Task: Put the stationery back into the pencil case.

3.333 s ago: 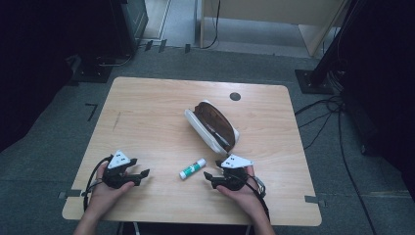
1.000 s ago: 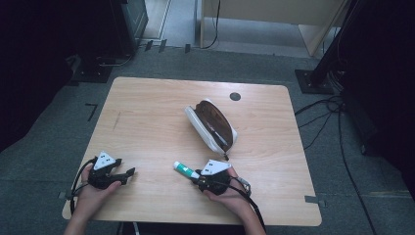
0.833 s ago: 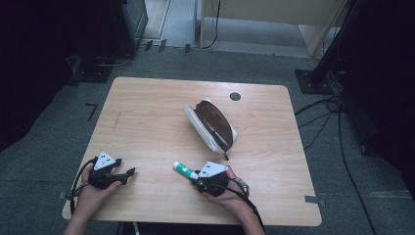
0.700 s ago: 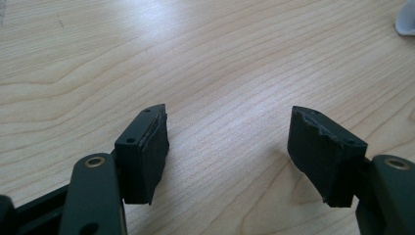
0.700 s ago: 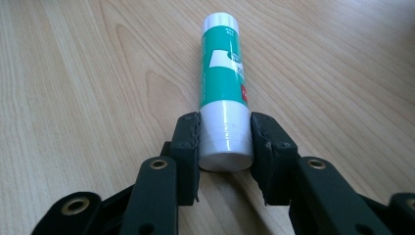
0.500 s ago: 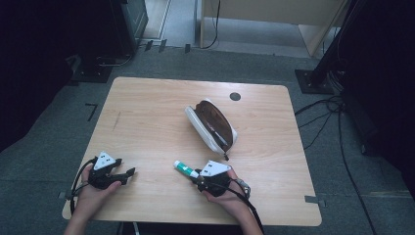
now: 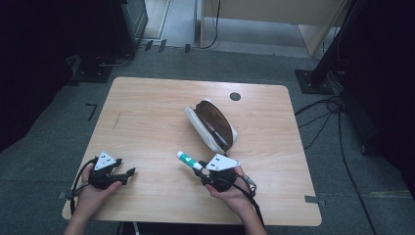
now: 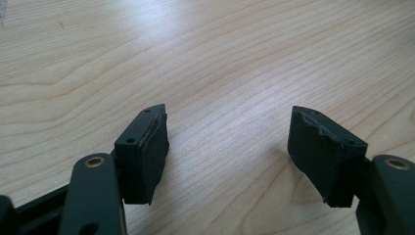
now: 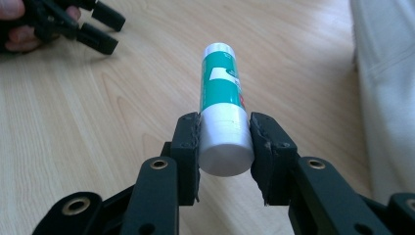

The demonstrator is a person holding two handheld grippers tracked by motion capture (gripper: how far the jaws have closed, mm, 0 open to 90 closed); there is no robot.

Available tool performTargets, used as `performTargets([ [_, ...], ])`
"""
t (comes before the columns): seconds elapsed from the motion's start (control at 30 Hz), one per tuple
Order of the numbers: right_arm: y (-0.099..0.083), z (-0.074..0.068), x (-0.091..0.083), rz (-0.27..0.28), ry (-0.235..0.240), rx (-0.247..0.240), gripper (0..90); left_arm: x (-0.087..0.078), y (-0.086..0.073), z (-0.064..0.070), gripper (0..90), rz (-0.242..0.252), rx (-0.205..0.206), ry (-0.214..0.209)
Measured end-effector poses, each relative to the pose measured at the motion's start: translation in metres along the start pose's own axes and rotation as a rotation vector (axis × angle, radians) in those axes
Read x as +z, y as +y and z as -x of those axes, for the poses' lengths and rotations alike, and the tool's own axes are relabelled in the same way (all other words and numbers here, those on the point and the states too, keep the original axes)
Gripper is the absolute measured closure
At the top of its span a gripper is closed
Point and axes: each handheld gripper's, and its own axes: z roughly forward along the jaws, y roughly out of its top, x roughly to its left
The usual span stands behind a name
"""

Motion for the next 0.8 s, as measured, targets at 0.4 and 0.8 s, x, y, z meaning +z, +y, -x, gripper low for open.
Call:
performTargets([
  [0.4,0.026,0.017,-0.023,0.072,-0.056,0.037,65.9,0.003,0.001,0.003,8.2,-0.052,0.018,0.042],
  [0.8,0.048,0.038,-0.041,0.126,-0.141,0.064,65.9,0.005,0.001,0.003,0.0,-0.074,0.018,0.044],
])
